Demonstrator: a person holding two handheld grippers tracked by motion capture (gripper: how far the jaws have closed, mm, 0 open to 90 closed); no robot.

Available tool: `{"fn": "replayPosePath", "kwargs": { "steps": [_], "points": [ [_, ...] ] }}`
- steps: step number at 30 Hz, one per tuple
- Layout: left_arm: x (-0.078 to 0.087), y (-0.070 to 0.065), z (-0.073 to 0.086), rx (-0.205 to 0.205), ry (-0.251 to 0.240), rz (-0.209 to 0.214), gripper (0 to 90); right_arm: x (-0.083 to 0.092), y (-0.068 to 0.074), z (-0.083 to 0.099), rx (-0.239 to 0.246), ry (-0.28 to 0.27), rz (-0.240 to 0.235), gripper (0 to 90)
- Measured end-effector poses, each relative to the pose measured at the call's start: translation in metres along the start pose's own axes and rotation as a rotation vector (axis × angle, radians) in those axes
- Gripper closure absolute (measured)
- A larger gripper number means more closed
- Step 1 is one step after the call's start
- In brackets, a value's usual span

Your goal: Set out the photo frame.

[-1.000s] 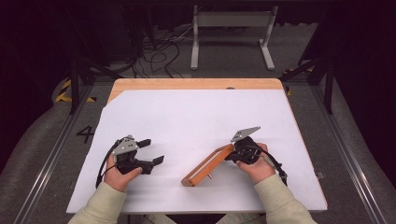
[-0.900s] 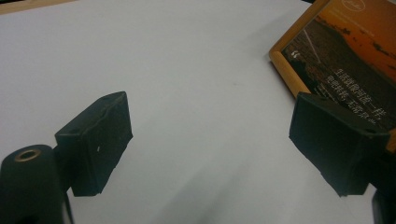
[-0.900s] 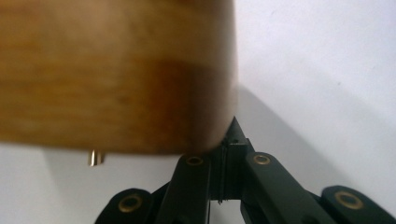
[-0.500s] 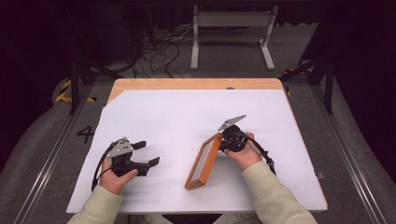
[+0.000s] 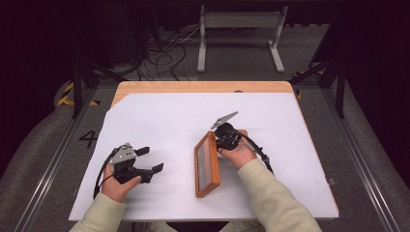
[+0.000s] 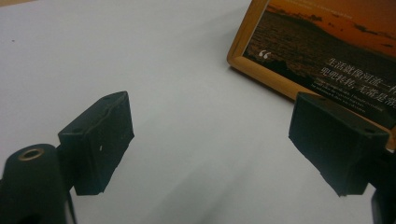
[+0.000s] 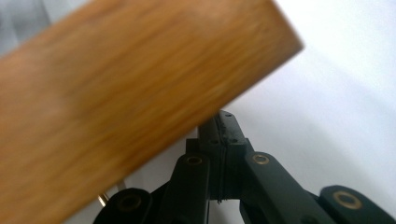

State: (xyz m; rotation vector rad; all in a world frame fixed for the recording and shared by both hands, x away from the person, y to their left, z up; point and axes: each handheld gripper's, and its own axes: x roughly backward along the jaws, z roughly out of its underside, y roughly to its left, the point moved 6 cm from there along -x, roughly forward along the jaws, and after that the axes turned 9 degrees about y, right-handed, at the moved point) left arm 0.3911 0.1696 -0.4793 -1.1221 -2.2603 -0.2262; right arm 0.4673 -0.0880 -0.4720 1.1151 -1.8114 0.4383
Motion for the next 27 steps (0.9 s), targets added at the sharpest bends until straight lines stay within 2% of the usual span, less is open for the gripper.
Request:
{"fn": "replayPosePath", "kwargs": {
  "steps": [7, 10, 13, 14, 17, 21, 22, 27],
  "points": [
    [-0.002, 0.001, -0.001, -0.001, 0.001, 0.003, 14.1, -0.008, 0.011, -0.011, 0.065, -0.003, -0.032, 90.0],
    [-0.003, 0.000, -0.001, 0.003, 0.010, 0.010, 14.2, -0.007, 0.011, -0.010, 0.067, -0.005, -0.028, 90.0],
    [-0.005, 0.000, -0.002, 0.000, 0.009, 0.014, 14.4, -0.001, 0.009, -0.008, 0.057, -0.002, 0.023, 90.0],
    [-0.005, 0.000, -0.002, 0.000, 0.009, 0.014, 14.5, -0.001, 0.009, -0.008, 0.057, -0.002, 0.023, 90.0],
    [-0.006, 0.000, -0.002, 0.011, 0.016, 0.019, 14.5, 0.009, 0.007, -0.005, 0.031, -0.003, 0.075, 86.0],
    [-0.005, 0.001, -0.002, 0.016, 0.020, 0.018, 14.5, 0.019, 0.007, -0.001, 0.032, -0.011, 0.103, 84.3],
    [-0.005, 0.002, -0.002, 0.017, 0.017, 0.016, 14.5, 0.026, 0.007, 0.001, 0.027, -0.007, 0.125, 84.9],
    [-0.004, 0.002, -0.001, 0.022, 0.018, 0.015, 14.5, 0.039, 0.008, 0.003, 0.028, -0.009, 0.142, 80.2]
  ]
}}
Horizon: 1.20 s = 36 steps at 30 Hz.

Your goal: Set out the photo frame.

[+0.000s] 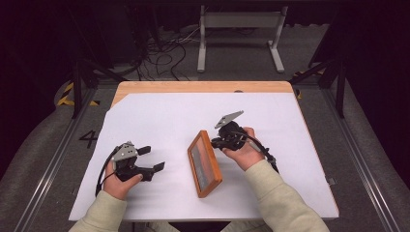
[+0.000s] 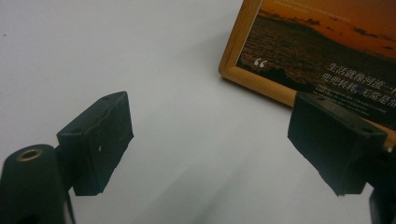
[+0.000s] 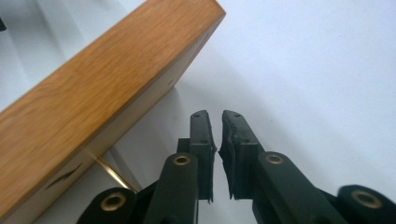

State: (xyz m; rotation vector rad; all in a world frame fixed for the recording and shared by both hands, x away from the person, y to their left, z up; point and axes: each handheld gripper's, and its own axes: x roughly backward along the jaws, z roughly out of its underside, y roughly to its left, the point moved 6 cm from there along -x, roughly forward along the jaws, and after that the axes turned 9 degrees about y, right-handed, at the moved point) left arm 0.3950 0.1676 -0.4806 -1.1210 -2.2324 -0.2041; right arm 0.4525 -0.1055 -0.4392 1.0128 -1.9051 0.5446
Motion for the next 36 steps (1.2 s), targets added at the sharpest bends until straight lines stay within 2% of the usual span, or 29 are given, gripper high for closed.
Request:
{"fn": "replayPosePath", "kwargs": {
  "steps": [1, 3, 5, 8, 14, 18, 20, 24, 25, 28, 31, 32, 36],
  "points": [
    [0.000, 0.001, 0.000, -0.002, 0.000, -0.005, 14.5, 0.003, 0.000, 0.000, -0.005, -0.005, -0.004, 78.3],
    [0.001, 0.001, 0.000, 0.000, 0.000, -0.006, 14.5, 0.012, 0.000, 0.000, -0.017, -0.014, 0.013, 71.3],
    [0.001, 0.001, 0.001, 0.001, 0.000, -0.007, 14.4, 0.018, 0.000, 0.001, -0.017, -0.011, 0.029, 68.1],
    [0.001, 0.001, 0.001, 0.004, 0.002, -0.010, 14.4, 0.027, 0.002, 0.001, -0.005, 0.015, 0.064, 66.0],
    [0.000, 0.001, 0.001, 0.001, 0.002, -0.012, 14.3, 0.045, 0.009, -0.003, 0.004, 0.016, 0.081, 60.1],
    [0.000, 0.001, 0.001, -0.003, 0.008, -0.010, 14.3, 0.055, 0.013, -0.006, -0.014, 0.046, 0.111, 51.9],
    [0.000, 0.001, 0.001, -0.004, 0.009, -0.010, 14.3, 0.059, 0.014, -0.007, -0.040, 0.060, 0.122, 47.0],
    [0.000, 0.001, 0.001, -0.007, 0.009, -0.011, 14.3, 0.065, 0.020, -0.011, -0.077, 0.055, 0.111, 36.3],
    [0.000, 0.001, 0.001, -0.007, 0.009, -0.011, 14.3, 0.065, 0.020, -0.011, -0.077, 0.055, 0.111, 36.3],
    [-0.001, 0.001, 0.001, -0.002, 0.010, -0.009, 14.3, 0.066, 0.028, -0.013, -0.114, 0.059, 0.085, 25.1],
    [-0.001, 0.001, 0.001, -0.002, 0.011, -0.009, 14.3, 0.064, 0.031, -0.014, -0.119, 0.063, 0.066, 22.5],
    [-0.001, 0.001, 0.001, -0.001, 0.011, -0.009, 14.3, 0.060, 0.035, -0.015, -0.128, 0.071, 0.041, 20.9],
    [-0.001, 0.001, 0.001, -0.001, 0.010, -0.009, 14.3, 0.051, 0.041, -0.016, -0.136, 0.085, 0.008, 19.4]
  ]
}}
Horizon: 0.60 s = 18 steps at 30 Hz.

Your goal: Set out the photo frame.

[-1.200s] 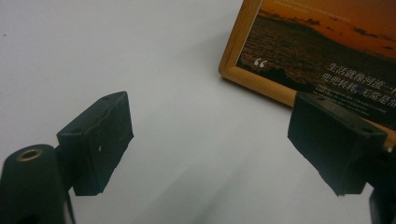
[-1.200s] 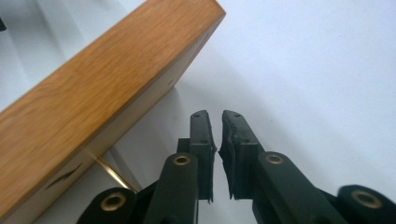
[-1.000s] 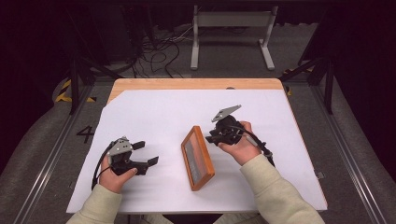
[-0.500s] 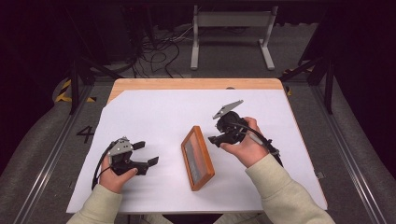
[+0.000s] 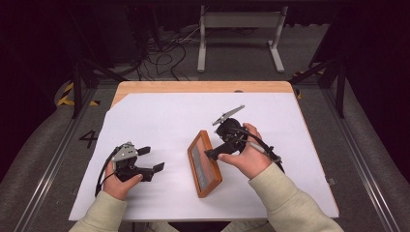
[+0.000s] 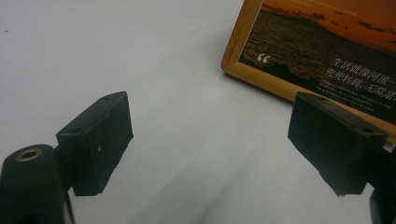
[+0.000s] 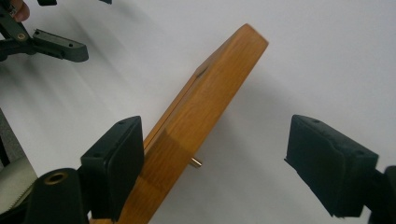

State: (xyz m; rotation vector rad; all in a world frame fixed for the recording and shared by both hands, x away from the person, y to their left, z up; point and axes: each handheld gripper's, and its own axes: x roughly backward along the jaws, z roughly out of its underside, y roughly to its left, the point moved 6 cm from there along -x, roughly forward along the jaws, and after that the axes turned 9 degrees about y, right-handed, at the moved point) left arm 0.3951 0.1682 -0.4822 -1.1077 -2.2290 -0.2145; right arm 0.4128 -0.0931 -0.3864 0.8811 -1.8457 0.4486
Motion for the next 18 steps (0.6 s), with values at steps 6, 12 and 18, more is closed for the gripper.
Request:
{"fn": "replayPosePath", "kwargs": {
  "steps": [6, 12, 18],
  "points": [
    [0.000, 0.000, 0.000, -0.001, 0.002, 0.002, 14.3, -0.021, 0.008, 0.001, -0.017, 0.041, -0.040, 18.7],
    [-0.001, 0.000, 0.001, 0.002, 0.009, 0.000, 14.3, -0.032, 0.014, 0.001, -0.025, 0.082, -0.063, 25.4],
    [-0.001, 0.001, 0.002, 0.004, 0.012, -0.003, 14.4, -0.044, 0.020, 0.002, -0.027, 0.138, -0.067, 33.4]
  ]
}}
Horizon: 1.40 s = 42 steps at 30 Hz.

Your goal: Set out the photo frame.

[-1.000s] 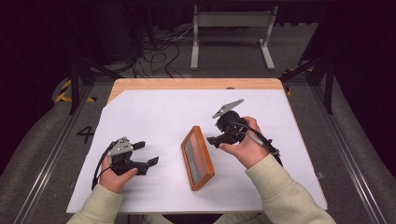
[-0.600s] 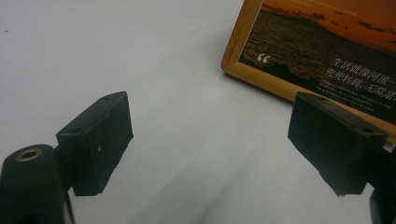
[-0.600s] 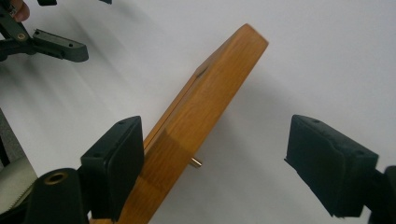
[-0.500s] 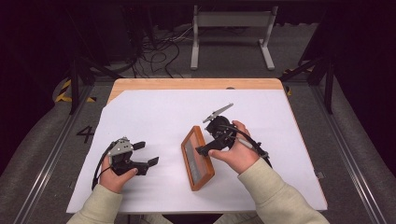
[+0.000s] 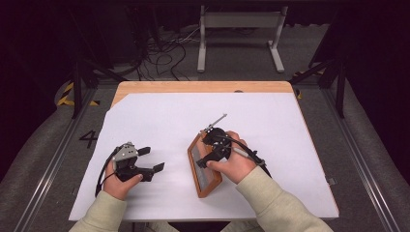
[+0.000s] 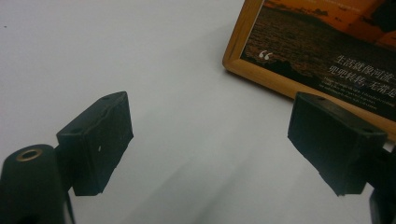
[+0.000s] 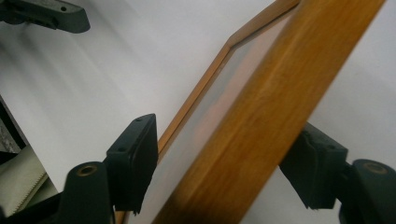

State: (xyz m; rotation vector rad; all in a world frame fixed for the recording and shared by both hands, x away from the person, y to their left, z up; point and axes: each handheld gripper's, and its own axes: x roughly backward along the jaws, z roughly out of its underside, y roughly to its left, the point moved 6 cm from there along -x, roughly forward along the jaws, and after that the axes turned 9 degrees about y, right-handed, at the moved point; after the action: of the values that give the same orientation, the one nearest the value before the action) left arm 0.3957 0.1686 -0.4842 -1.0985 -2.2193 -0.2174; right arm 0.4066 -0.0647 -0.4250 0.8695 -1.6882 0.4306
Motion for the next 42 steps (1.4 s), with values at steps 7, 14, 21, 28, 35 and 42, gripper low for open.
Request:
{"fn": "replayPosePath", "kwargs": {
  "steps": [7, 14, 21, 28, 35, 42],
  "points": [
    [-0.001, 0.000, 0.001, 0.002, 0.006, 0.001, 14.7, -0.001, 0.005, 0.001, -0.032, 0.009, -0.040, 48.9],
    [-0.001, 0.000, 0.001, 0.001, 0.010, 0.001, 14.7, -0.001, 0.001, 0.003, -0.088, -0.006, -0.043, 58.8],
    [-0.001, 0.001, 0.001, 0.004, 0.011, 0.000, 14.7, 0.000, -0.002, 0.001, -0.139, 0.004, -0.075, 67.2],
    [-0.002, 0.000, 0.002, 0.005, 0.015, 0.005, 15.0, 0.008, -0.003, -0.005, -0.078, 0.024, -0.052, 71.4],
    [-0.001, 0.000, 0.002, 0.015, 0.015, 0.006, 15.6, 0.035, -0.014, -0.010, 0.143, 0.042, 0.016, 71.4],
    [0.000, 0.000, 0.002, 0.014, 0.011, 0.000, 16.1, 0.055, -0.018, -0.016, 0.339, 0.110, 0.037, 71.6]
  ]
}}
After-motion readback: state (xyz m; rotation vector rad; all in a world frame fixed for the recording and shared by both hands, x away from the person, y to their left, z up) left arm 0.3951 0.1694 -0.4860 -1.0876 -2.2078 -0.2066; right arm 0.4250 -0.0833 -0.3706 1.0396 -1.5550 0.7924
